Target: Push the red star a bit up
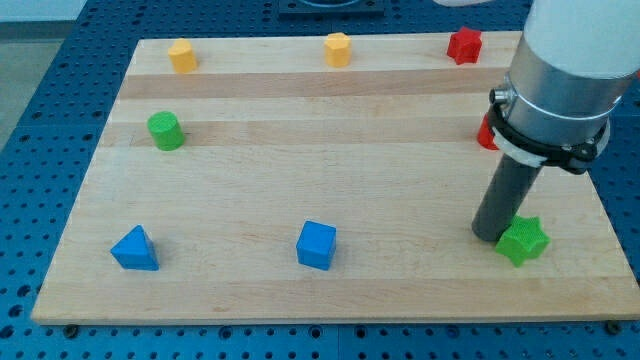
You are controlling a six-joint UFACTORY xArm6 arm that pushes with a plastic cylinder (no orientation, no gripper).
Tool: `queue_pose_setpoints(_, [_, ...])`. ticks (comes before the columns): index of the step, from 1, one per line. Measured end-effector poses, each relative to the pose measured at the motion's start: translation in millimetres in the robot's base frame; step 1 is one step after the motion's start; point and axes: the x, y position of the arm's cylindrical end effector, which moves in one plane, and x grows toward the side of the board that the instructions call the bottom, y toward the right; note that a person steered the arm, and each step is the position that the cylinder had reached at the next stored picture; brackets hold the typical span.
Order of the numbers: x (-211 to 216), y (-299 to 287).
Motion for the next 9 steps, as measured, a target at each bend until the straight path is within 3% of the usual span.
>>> queue_pose_setpoints(3, [-37, -14])
queue_pose_setpoints(5, [-45, 38])
queue_pose_setpoints(7, [-7, 86])
queue_pose_setpoints(9, [47, 90])
